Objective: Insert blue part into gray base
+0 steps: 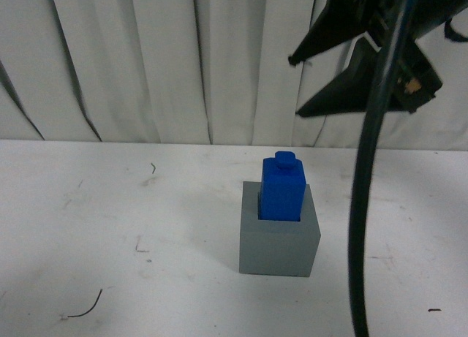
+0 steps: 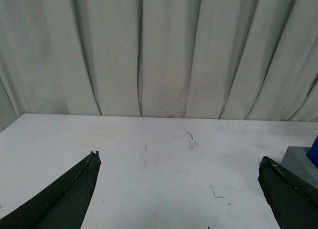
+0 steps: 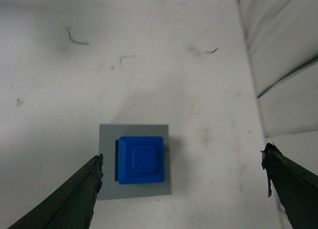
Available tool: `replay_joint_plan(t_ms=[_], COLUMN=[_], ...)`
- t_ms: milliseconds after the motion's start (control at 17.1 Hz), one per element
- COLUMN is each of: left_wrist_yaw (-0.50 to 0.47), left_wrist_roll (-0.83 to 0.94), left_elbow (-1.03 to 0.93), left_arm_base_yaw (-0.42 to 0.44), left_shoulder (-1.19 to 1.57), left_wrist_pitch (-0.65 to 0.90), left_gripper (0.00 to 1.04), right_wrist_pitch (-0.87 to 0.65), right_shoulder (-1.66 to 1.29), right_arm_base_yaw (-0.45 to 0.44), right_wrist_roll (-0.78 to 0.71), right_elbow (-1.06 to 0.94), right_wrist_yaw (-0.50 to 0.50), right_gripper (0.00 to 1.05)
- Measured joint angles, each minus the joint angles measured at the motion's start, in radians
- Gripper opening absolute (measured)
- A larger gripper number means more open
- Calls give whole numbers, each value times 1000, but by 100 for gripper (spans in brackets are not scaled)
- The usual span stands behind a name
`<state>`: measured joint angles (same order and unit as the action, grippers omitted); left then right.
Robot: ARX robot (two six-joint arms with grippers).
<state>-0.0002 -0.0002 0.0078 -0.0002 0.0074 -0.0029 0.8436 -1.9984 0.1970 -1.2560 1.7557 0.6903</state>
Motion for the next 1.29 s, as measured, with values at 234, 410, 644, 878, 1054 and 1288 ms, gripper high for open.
replay_joint_plan(t_ms=[234,410,644,878,1054,1288], left_wrist_yaw=[0,0,1,0,0,0], left_wrist_roll=[0,0,0,0,0,0], left_elbow=[0,0,0,0,0,0], left_arm_base_yaw=[0,0,0,0,0,0], left_shoulder=[0,0,0,0,0,0], left_wrist_pitch=[0,0,0,0,0,0], left_gripper=[98,98,98,98,98,98], right_wrist_pitch=[-325,-1110,-1328,-1212,-1185,-1149], right_shoulder=[246,606,1073,1471,1536,1627], right_arm_base_yaw=[-80,-63,-215,-192,-192,-192], right_wrist_roll=[130,673,1173,1234,1241,1241], right_elbow=[-243,-779,-1331,-1596,-1646,-1685], right_wrist_yaw=[165,-500,-709,-690,-690,-690], right_gripper=[98,69,27,2,2,2])
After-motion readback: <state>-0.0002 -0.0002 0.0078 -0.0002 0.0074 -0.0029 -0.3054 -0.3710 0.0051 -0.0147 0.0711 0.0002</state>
